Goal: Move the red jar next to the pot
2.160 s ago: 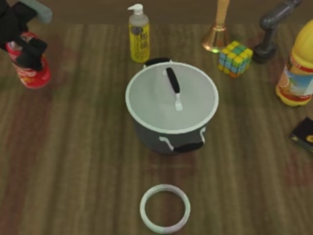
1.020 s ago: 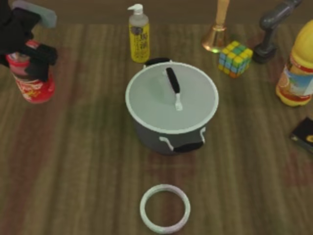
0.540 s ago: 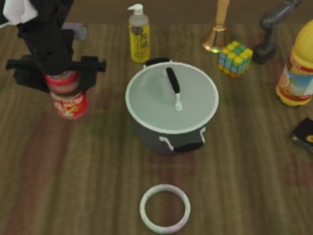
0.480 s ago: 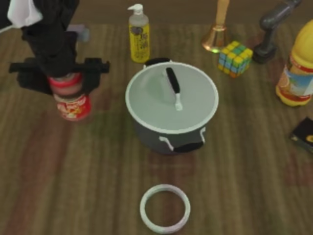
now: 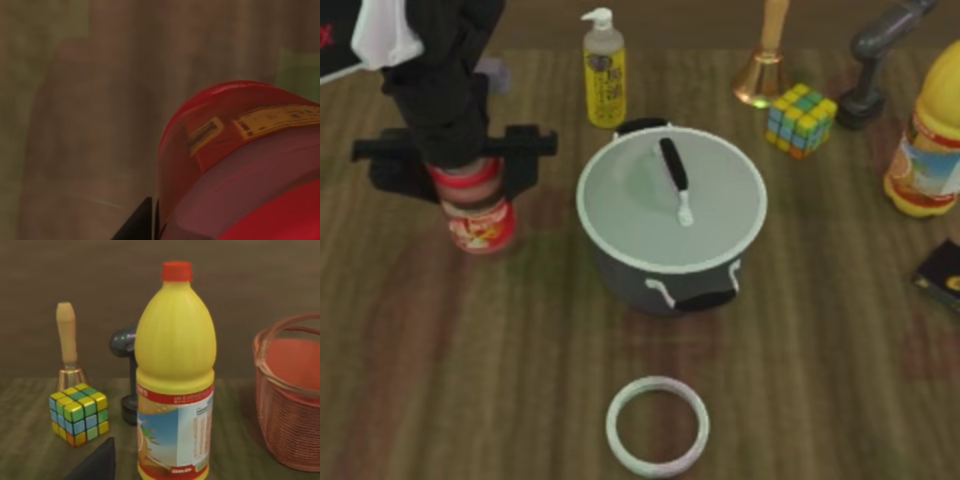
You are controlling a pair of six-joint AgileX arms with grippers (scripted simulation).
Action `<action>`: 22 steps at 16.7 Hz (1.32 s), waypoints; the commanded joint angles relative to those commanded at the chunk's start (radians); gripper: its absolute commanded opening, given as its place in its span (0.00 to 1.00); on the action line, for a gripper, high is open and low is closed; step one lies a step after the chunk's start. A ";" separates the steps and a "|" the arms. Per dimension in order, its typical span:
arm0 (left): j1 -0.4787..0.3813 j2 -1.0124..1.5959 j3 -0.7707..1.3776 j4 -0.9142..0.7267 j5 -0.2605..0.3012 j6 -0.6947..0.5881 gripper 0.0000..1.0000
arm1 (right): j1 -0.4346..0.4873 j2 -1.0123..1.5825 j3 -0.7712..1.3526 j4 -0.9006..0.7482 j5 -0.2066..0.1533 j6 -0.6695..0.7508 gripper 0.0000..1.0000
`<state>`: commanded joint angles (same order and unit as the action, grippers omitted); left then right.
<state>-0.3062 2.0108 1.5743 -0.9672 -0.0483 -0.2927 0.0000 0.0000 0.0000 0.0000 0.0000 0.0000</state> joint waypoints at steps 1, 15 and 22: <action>-0.002 0.005 -0.008 0.013 0.000 0.002 0.00 | 0.000 0.000 0.000 0.000 0.000 0.000 1.00; 0.002 0.070 -0.090 0.165 0.000 0.003 0.30 | 0.000 0.000 0.000 0.000 0.000 0.000 1.00; 0.002 0.070 -0.090 0.165 0.000 0.003 0.83 | 0.000 0.000 0.000 0.000 0.000 0.000 1.00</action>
<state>-0.3044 2.0812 1.4843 -0.8023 -0.0484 -0.2892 0.0000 0.0000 0.0000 0.0000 0.0000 0.0000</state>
